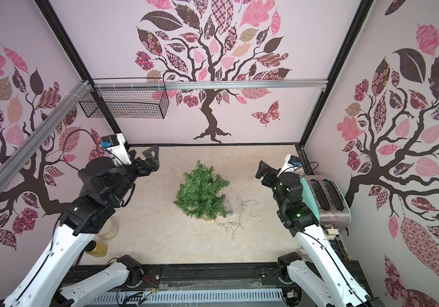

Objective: Remove string lights from the small christmas tree
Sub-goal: Place the light string at the center of the board, then reset both arms

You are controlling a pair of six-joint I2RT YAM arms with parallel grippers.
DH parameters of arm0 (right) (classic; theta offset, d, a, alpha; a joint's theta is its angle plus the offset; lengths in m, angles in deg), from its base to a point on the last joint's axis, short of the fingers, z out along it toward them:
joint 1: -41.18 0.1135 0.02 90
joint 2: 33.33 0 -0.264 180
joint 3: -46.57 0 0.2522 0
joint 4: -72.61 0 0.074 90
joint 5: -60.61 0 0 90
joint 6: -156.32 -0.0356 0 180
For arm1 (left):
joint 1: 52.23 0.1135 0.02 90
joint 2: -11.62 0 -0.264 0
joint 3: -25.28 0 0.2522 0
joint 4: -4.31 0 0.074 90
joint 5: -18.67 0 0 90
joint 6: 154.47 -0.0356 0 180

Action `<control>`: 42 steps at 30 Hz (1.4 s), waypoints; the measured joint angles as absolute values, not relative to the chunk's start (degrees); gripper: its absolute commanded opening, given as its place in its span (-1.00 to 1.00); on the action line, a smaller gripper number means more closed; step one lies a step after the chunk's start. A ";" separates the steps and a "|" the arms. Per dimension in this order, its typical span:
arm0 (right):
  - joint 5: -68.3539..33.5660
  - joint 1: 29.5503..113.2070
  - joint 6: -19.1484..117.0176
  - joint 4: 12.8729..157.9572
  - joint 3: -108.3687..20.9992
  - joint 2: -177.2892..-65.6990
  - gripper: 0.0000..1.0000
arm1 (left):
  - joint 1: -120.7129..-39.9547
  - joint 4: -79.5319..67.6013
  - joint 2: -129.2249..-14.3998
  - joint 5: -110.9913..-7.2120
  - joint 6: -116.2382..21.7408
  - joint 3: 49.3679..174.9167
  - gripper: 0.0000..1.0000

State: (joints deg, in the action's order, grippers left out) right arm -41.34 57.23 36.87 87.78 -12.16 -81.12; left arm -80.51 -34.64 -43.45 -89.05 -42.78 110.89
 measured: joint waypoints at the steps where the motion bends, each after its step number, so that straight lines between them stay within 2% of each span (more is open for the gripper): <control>1: -40.92 57.21 37.00 87.27 -12.16 -81.38 0.99 | -80.51 -34.13 -43.63 -88.94 -42.34 109.43 0.96; 9: -38.56 57.23 38.22 86.38 -13.61 -90.10 0.99 | -77.95 -19.58 -42.49 -97.22 -45.09 98.17 0.96; 15: -38.65 57.21 38.79 86.62 -14.00 -92.84 0.99 | -62.63 -5.92 -47.30 -97.50 -46.32 85.06 0.94; 17: -39.17 57.21 39.27 86.53 -14.00 -92.81 0.99 | -59.81 0.01 -49.13 -98.86 -48.81 78.72 0.94; 22: -41.29 57.21 39.99 85.76 -13.59 -92.24 0.99 | -58.08 10.78 -59.80 -101.15 -58.99 70.24 0.96; 24: -41.88 57.21 40.28 85.46 -13.24 -92.05 0.99 | -57.40 14.89 -63.32 -101.09 -61.51 67.79 0.91; 28: -42.50 57.21 40.71 84.39 -12.49 -92.05 1.00 | -56.57 15.33 -67.47 -99.30 -65.53 67.70 0.88; 35: -43.39 57.21 40.87 83.64 -12.43 -92.53 1.00 | -55.17 16.27 -68.26 -95.76 -63.56 69.69 0.85; 42: -43.48 57.21 41.15 81.94 -10.94 -94.15 0.99 | -54.08 34.34 -75.10 -92.24 -61.22 60.42 0.84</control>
